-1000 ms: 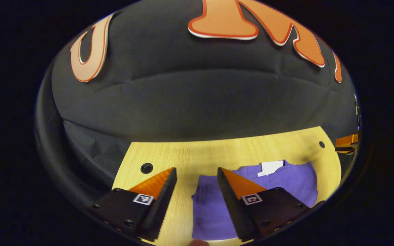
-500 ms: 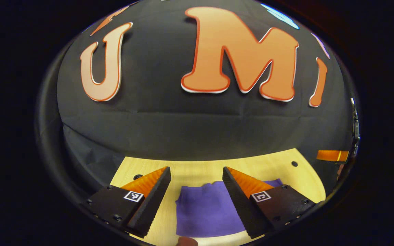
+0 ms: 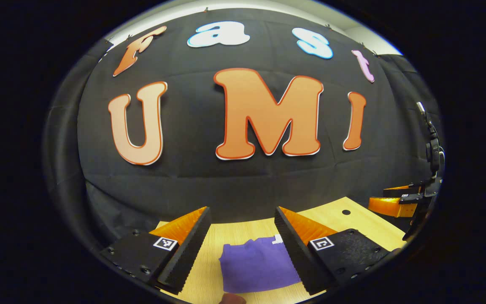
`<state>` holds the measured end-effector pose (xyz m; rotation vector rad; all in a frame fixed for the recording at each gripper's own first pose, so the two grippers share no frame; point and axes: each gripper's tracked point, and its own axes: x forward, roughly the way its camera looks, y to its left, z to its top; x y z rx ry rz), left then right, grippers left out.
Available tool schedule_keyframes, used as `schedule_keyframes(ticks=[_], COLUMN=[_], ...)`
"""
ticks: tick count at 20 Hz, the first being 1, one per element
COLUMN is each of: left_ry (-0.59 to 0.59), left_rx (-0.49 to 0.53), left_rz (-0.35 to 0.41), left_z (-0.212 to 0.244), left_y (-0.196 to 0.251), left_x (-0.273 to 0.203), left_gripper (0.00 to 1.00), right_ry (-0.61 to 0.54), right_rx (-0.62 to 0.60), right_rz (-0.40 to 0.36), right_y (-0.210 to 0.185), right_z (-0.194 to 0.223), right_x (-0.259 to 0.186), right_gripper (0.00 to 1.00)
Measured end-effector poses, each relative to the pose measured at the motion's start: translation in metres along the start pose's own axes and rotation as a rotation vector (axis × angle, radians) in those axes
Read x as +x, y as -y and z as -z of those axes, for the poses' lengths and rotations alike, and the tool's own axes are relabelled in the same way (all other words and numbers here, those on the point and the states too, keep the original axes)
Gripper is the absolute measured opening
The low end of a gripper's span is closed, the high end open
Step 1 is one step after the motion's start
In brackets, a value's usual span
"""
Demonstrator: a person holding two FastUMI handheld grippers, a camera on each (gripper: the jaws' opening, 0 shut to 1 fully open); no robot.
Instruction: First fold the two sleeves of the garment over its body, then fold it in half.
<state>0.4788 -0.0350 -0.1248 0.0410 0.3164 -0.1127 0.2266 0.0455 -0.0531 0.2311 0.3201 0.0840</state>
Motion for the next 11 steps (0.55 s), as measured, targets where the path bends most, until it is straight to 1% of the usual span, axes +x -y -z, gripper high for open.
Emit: schedule_keyframes(ticks=[2, 3, 5, 7, 8, 11], left_ry=[0.052, 0.088, 0.135, 0.150, 0.163, 0.175], left_rx=[-0.025, -0.046, -0.068, -0.059, -0.059, -0.044], left_rz=[0.028, 0.055, 0.095, 0.113, 0.129, 0.139], left_z=[-0.008, -0.015, -0.021, -0.016, -0.014, -0.007], left_y=[0.003, 0.008, 0.012, 0.013, 0.022, 0.027], left_x=[-0.020, -0.028, -0.036, -0.049, -0.058, -0.077], left_gripper=[0.98, 0.98, 0.98, 0.97, 0.97, 0.97], right_ry=[0.044, 0.068, 0.103, 0.149, 0.169, 0.221], right_rx=[0.012, 0.012, 0.000, -0.022, -0.032, -0.057], right_rz=[0.000, -0.001, 0.018, 0.051, 0.072, 0.089], right_y=[-0.013, -0.019, -0.024, -0.028, -0.030, -0.039], right_z=[-0.001, -0.001, -0.001, -0.005, -0.006, -0.006], right_x=[-0.018, -0.025, -0.041, -0.057, -0.064, -0.084], right_gripper=[0.97, 0.97, 0.97, 0.97, 0.97, 0.96])
